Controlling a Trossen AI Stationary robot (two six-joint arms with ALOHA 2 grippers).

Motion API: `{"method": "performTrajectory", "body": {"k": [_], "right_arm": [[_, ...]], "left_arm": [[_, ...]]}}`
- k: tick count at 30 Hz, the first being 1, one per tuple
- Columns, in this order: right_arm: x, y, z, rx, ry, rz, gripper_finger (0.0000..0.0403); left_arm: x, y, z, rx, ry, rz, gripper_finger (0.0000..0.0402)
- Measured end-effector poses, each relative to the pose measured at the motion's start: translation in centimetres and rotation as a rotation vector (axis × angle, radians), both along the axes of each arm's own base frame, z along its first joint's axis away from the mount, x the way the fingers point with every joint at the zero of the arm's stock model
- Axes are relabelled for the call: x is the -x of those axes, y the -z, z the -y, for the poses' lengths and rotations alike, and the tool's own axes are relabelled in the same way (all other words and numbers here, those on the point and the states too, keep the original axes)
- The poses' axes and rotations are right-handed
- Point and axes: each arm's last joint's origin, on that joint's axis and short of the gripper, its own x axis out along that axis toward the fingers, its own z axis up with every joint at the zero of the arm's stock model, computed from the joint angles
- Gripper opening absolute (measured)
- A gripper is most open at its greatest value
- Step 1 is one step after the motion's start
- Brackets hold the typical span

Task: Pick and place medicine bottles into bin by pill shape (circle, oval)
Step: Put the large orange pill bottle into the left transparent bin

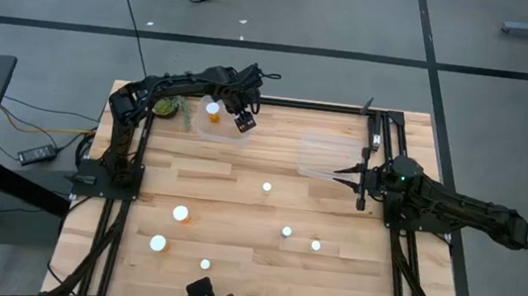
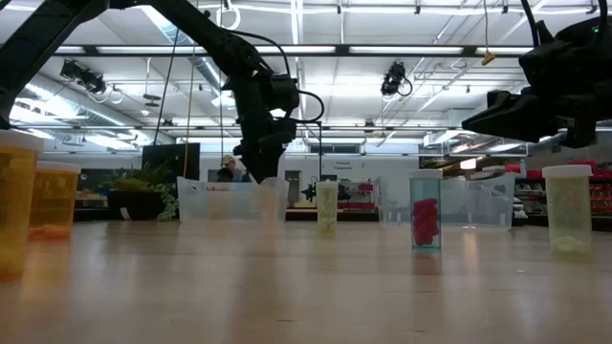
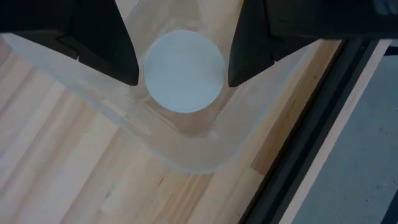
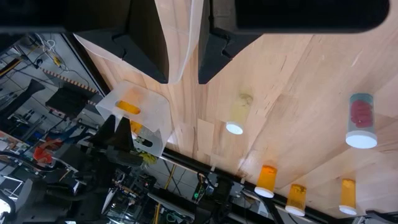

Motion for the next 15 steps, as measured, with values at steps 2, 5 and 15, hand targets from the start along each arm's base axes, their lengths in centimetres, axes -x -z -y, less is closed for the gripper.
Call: {"method": "performTrajectory", "body": {"k": [2,5,15], "right_arm": [[0.0,0.0,0.0,0.000,0.000,0.000,0.0093],[0.0,0.0,0.0,0.000,0.000,0.000,0.0093],[0.0,0.0,0.0,0.000,0.000,0.000,0.0093]], "left_arm": [[0.0,-0.3,0.1,0.009,0.017,-0.022,0.0263],[-0.1,-1.7,0.0,0.012,0.029,-0.035,0.0267],[-0.1,-5.2,4.3,0.251,0.134,-0.119,0.0266]]}}
